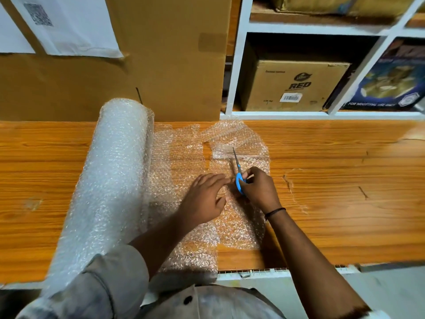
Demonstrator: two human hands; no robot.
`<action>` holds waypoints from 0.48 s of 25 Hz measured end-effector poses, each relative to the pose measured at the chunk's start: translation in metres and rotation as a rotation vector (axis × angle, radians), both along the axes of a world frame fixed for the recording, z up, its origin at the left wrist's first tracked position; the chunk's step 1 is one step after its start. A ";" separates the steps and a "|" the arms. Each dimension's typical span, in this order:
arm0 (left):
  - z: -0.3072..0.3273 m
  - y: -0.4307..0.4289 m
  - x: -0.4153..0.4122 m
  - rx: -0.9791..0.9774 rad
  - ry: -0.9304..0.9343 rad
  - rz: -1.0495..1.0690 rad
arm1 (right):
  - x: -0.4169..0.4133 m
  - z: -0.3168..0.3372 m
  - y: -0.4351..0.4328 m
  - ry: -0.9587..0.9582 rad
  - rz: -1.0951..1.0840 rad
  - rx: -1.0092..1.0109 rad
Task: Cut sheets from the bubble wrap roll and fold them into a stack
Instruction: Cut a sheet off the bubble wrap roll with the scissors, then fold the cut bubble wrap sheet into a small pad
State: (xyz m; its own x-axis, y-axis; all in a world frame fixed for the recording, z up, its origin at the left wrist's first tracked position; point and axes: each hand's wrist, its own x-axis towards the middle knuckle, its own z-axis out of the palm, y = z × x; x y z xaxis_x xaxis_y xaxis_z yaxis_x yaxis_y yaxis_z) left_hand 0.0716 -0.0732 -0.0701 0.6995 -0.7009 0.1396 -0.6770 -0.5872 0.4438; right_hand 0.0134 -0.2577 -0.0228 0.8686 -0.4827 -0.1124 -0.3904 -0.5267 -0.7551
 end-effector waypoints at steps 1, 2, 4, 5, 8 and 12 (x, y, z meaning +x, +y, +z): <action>0.000 -0.001 -0.003 0.013 -0.002 -0.017 | -0.005 0.000 -0.002 -0.037 -0.019 -0.019; 0.000 -0.004 -0.007 0.027 -0.009 -0.040 | -0.011 -0.001 -0.006 -0.069 -0.039 -0.038; 0.001 -0.007 -0.013 0.066 -0.012 -0.094 | -0.023 -0.003 -0.016 -0.118 -0.083 -0.131; 0.002 -0.009 -0.017 0.102 -0.006 -0.128 | -0.031 -0.005 -0.023 -0.131 -0.113 -0.191; 0.001 -0.015 -0.027 0.253 0.014 -0.204 | -0.052 -0.007 -0.044 -0.099 -0.185 -0.328; 0.003 -0.026 -0.041 0.294 0.013 -0.151 | -0.068 -0.007 -0.063 0.030 -0.206 -0.457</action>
State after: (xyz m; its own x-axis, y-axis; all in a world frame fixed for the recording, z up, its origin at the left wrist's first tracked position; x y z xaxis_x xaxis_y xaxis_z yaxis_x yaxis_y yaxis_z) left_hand 0.0308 -0.0996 -0.0674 0.5849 -0.8058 -0.0922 -0.7616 -0.5848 0.2794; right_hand -0.0546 -0.3205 -0.0301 0.7500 -0.6492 0.1270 -0.5388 -0.7109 -0.4520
